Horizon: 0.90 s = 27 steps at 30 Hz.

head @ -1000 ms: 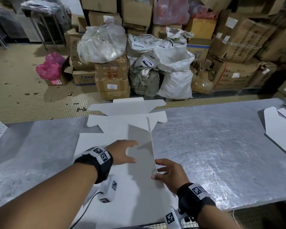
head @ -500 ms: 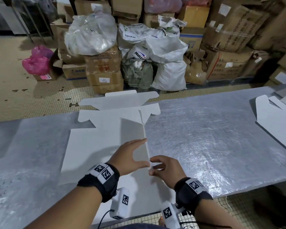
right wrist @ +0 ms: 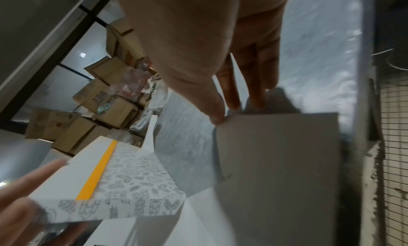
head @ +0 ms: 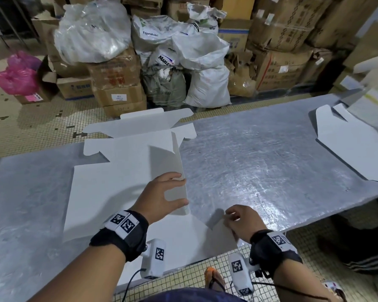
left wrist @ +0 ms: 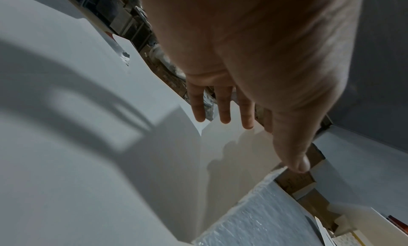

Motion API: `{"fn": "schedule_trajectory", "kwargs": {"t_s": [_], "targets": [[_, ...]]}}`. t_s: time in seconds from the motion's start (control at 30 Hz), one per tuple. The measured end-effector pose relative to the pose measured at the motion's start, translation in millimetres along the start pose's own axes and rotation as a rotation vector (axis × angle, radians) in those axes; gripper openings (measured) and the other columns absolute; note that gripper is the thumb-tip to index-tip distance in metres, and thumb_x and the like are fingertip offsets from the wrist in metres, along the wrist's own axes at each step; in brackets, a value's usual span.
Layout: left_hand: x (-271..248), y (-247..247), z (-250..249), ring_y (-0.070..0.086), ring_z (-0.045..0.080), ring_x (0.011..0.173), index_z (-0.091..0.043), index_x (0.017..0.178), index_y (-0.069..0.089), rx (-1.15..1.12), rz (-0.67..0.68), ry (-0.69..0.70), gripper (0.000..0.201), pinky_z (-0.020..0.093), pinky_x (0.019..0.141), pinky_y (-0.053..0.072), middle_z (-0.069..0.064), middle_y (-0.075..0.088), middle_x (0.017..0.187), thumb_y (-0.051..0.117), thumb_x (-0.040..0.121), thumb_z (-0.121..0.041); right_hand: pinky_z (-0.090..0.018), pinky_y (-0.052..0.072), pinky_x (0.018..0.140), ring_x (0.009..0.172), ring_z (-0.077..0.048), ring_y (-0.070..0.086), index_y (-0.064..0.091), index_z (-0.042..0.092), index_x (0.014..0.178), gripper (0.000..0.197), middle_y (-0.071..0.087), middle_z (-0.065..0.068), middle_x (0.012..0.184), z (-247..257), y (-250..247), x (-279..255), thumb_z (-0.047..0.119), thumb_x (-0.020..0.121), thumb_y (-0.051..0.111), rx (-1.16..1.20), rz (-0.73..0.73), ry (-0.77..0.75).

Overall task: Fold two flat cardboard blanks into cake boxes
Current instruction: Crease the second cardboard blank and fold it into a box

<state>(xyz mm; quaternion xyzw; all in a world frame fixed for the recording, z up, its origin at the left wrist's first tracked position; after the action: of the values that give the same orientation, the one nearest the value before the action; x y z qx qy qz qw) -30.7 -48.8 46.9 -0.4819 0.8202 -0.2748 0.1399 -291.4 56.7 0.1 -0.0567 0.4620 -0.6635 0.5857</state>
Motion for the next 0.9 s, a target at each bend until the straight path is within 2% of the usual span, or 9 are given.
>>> {"fn": "schedule_trajectory", "kwargs": {"t_s": [0.1, 0.17, 0.27, 0.33, 0.43, 0.53, 0.63, 0.73, 0.9], "targets": [[0, 1, -3, 0.05, -0.011, 0.123, -0.028, 0.115, 0.073, -0.015, -0.018, 0.024, 0.044, 0.005, 0.103, 0.032, -0.017, 0.058, 0.133, 0.087, 0.074, -0.027, -0.035, 0.061, 0.066, 0.071, -0.018, 0.071, 0.068, 0.029, 0.093, 0.008, 0.073, -0.001, 0.086, -2, -1, -8, 0.023, 0.088, 0.068, 0.114, 0.063, 0.041], [0, 2, -5, 0.051, -0.011, 0.121, -0.029, 0.112, 0.075, -0.018, -0.025, 0.034, 0.041, 0.005, 0.102, 0.033, -0.018, 0.059, 0.13, 0.088, 0.073, -0.027, -0.03, 0.057, 0.054, 0.058, -0.015, 0.068, 0.069, 0.024, 0.097, 0.01, 0.073, -0.005, 0.08, 0, -5, -13, 0.019, 0.089, 0.069, 0.202, 0.08, 0.034], [-1, 2, -8, 0.055, -0.008, 0.117, -0.032, 0.105, 0.076, -0.043, -0.035, 0.039, 0.036, 0.006, 0.1, 0.036, -0.019, 0.062, 0.125, 0.089, 0.072, -0.026, -0.028, 0.052, 0.051, 0.052, -0.015, 0.065, 0.069, 0.016, 0.101, 0.014, 0.071, -0.005, 0.07, 12, -13, -18, 0.013, 0.088, 0.071, 0.377, 0.103, 0.001], [-2, 2, -9, 0.058, -0.006, 0.114, -0.029, 0.103, 0.078, -0.066, -0.034, 0.031, 0.033, 0.006, 0.097, 0.038, -0.018, 0.064, 0.121, 0.089, 0.072, -0.025, -0.032, 0.055, 0.054, 0.056, -0.019, 0.066, 0.07, 0.012, 0.099, 0.012, 0.07, -0.008, 0.07, 22, -17, -20, 0.012, 0.087, 0.073, 0.499, 0.115, -0.015], [-3, 0, -11, 0.058, -0.007, 0.112, -0.03, 0.103, 0.079, -0.087, -0.009, -0.003, 0.033, 0.004, 0.091, 0.039, -0.019, 0.066, 0.117, 0.089, 0.072, -0.026, -0.037, 0.059, 0.065, 0.063, -0.024, 0.067, 0.072, 0.008, 0.098, 0.009, 0.074, -0.016, 0.085, 37, -18, -22, 0.006, 0.09, 0.068, 0.701, 0.142, -0.034], [-4, -1, -12, 0.06, -0.009, 0.107, -0.035, 0.101, 0.077, -0.112, 0.007, -0.057, 0.033, 0.006, 0.087, 0.043, -0.022, 0.069, 0.109, 0.089, 0.073, -0.024, -0.042, 0.06, 0.079, 0.075, -0.03, 0.069, 0.066, -0.002, 0.101, 0.013, 0.074, -0.019, 0.098, 51, -15, -20, -0.006, 0.09, 0.061, 0.847, 0.226, -0.078], [-6, -3, -12, 0.061, -0.009, 0.103, -0.037, 0.1, 0.076, -0.118, 0.011, -0.117, 0.032, 0.006, 0.087, 0.044, -0.025, 0.07, 0.104, 0.089, 0.072, -0.026, -0.041, 0.058, 0.086, 0.092, -0.037, 0.072, 0.062, -0.002, 0.093, 0.027, 0.073, -0.015, 0.109, 58, -7, -15, -0.025, 0.083, 0.052, 0.879, 0.311, -0.133], [-6, -3, -13, 0.063, -0.007, 0.1, -0.036, 0.1, 0.076, -0.124, 0.012, -0.143, 0.031, 0.005, 0.086, 0.043, -0.025, 0.071, 0.102, 0.088, 0.073, -0.027, -0.038, 0.055, 0.083, 0.098, -0.034, 0.071, 0.061, 0.001, 0.088, 0.035, 0.07, -0.015, 0.114, 59, 0, -8, -0.03, 0.077, 0.049, 0.766, 0.351, -0.18], [-6, -2, -12, 0.066, -0.001, 0.099, -0.037, 0.101, 0.076, -0.138, 0.014, -0.141, 0.031, 0.006, 0.085, 0.043, -0.024, 0.073, 0.1, 0.088, 0.074, -0.027, -0.03, 0.053, 0.072, 0.097, -0.026, 0.069, 0.061, 0.008, 0.091, 0.035, 0.065, -0.016, 0.11, 46, 8, -2, -0.017, 0.068, 0.056, 0.557, 0.333, -0.17]]}}
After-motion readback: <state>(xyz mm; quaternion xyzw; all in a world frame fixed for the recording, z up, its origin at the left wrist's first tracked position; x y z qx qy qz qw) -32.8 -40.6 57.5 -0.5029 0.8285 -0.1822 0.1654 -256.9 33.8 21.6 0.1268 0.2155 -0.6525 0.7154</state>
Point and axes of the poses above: each hand's wrist, its own x-axis towards the middle knuckle, its own y-axis out of the palm, z = x × y, the point moved 1 cm from there along x, towards the middle knuckle
